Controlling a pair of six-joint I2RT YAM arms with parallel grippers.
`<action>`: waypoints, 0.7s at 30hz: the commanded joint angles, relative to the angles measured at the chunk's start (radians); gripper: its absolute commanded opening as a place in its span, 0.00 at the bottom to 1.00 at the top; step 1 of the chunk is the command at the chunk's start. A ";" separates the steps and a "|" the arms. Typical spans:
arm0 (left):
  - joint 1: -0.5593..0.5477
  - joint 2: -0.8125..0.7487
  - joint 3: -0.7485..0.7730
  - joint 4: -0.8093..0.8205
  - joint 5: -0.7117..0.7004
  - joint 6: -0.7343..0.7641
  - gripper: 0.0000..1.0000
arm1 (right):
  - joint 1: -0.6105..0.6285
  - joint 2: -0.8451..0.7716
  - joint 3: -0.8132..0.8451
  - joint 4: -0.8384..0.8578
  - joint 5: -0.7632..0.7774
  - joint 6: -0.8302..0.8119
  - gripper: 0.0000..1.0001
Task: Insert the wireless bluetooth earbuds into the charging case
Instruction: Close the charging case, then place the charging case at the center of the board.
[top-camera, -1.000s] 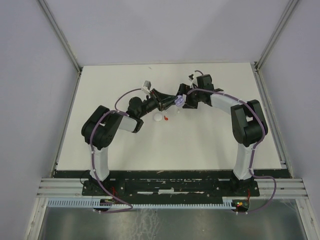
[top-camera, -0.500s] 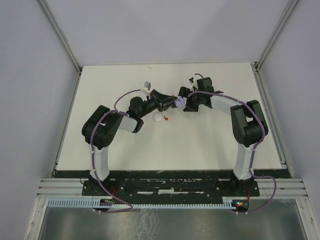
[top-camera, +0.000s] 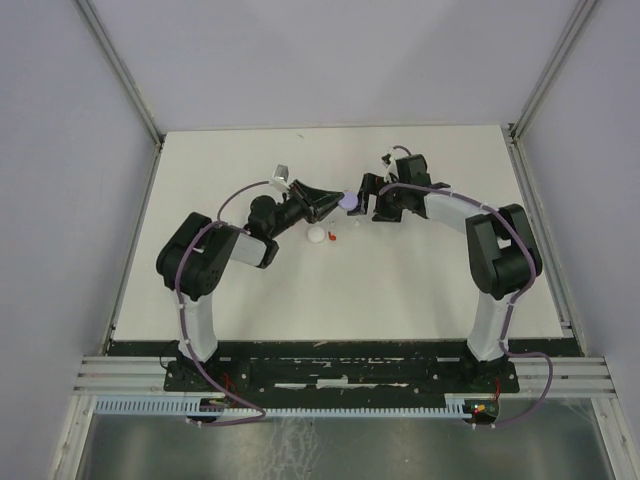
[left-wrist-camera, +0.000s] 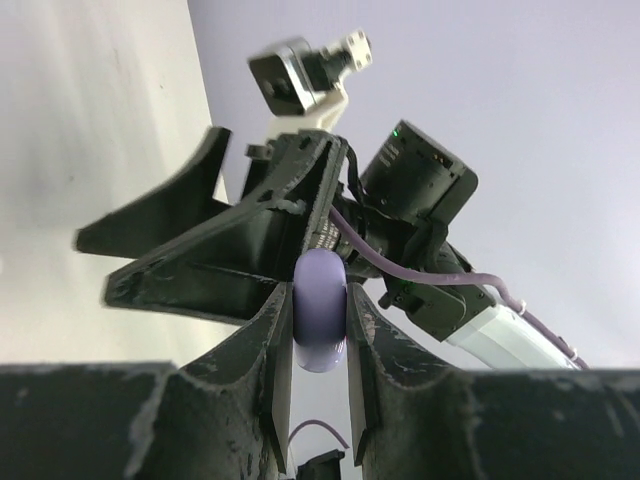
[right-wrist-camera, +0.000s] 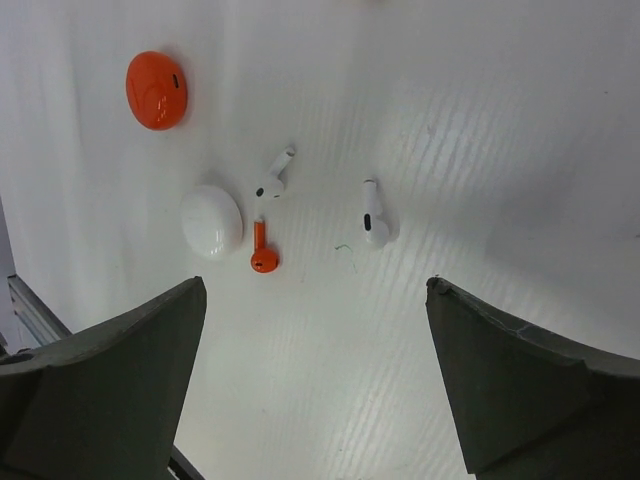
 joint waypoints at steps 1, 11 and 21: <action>0.073 -0.100 -0.088 0.102 -0.033 0.038 0.03 | -0.006 -0.120 -0.055 0.028 0.155 -0.051 0.99; 0.220 -0.160 -0.266 0.004 -0.135 0.163 0.03 | -0.003 -0.399 -0.318 0.197 0.508 -0.131 0.99; 0.338 -0.174 -0.227 -0.225 -0.301 0.244 0.03 | -0.003 -0.487 -0.379 0.199 0.528 -0.168 0.99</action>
